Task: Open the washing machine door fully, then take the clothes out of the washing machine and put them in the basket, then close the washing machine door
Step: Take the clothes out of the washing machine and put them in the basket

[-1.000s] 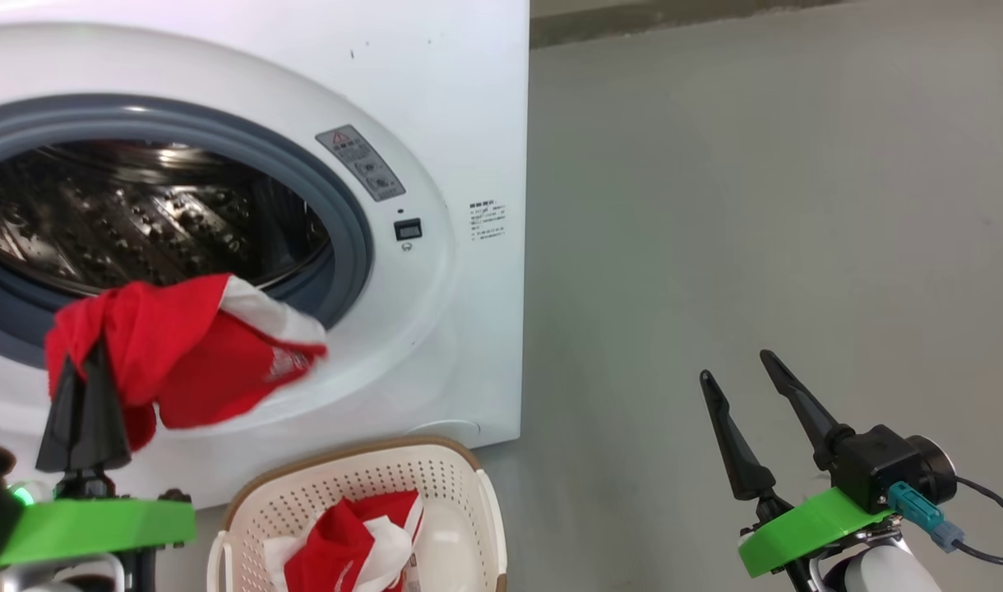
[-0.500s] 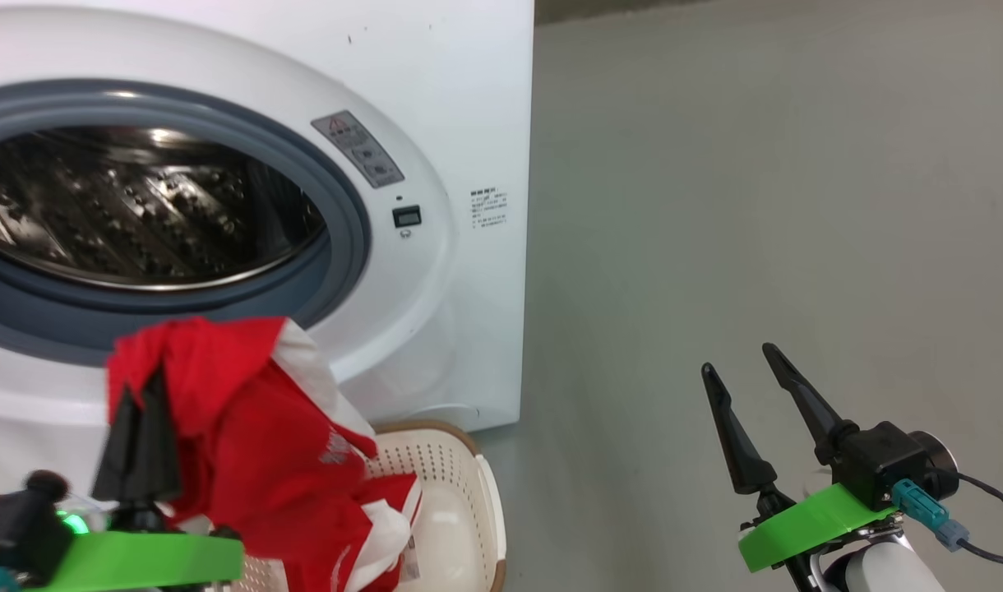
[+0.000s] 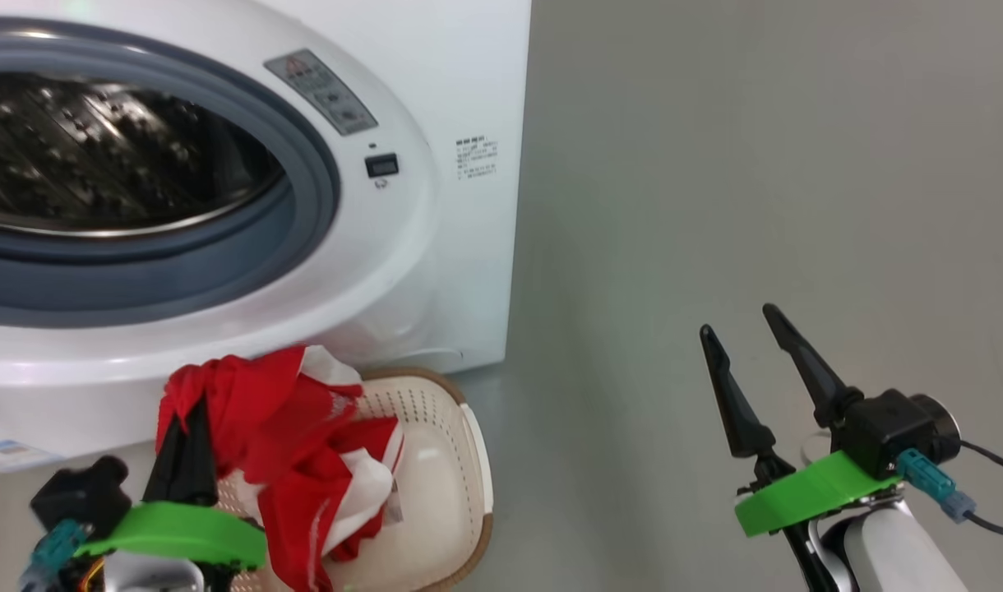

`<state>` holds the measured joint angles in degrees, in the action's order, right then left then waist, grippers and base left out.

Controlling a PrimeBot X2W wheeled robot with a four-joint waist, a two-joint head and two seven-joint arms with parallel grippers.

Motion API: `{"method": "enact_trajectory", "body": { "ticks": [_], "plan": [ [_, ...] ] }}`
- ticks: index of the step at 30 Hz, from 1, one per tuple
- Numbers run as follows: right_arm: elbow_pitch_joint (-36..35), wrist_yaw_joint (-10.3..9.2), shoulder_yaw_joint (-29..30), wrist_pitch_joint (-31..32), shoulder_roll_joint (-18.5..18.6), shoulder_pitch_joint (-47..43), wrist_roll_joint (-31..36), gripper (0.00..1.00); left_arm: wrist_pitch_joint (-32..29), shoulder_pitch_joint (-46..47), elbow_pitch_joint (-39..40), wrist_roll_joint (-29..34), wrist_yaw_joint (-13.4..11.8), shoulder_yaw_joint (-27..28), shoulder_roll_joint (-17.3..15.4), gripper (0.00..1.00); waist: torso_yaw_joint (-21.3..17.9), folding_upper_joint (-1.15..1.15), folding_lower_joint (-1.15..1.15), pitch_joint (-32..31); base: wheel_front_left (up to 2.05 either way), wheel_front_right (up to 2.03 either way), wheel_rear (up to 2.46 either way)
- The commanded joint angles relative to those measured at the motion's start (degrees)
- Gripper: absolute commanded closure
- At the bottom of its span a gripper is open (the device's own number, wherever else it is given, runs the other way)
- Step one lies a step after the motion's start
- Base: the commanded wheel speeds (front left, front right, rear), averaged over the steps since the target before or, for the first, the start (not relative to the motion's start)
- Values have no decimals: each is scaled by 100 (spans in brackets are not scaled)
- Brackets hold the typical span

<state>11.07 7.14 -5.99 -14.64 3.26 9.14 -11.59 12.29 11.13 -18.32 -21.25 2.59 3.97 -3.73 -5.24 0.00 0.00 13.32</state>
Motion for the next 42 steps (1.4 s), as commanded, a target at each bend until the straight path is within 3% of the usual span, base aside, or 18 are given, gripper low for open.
{"method": "enact_trajectory", "body": {
  "ticks": [1,18,26,32,42],
  "plan": [
    [-168,35,-80,-36,-3,178,-67,0,85,309,-172,18,41,147,-110,100,-75,0,0,294,0,0,0],
    [-271,35,-133,-36,9,666,-57,0,231,2067,-3339,-73,349,-139,-152,100,-150,0,0,1340,0,0,0],
    [-292,35,-220,-36,0,862,-84,0,-17,2729,-4681,-250,428,-207,-205,100,-265,0,0,1709,0,0,0],
    [-292,35,-245,-36,-10,956,-121,0,-215,2996,-5252,-309,455,-288,-229,100,-337,0,0,1943,0,0,0],
    [-279,35,-282,-36,-21,1014,-136,0,-383,3028,-5497,-366,455,-362,-241,100,-394,0,0,2090,0,0,0]
  ]
}}
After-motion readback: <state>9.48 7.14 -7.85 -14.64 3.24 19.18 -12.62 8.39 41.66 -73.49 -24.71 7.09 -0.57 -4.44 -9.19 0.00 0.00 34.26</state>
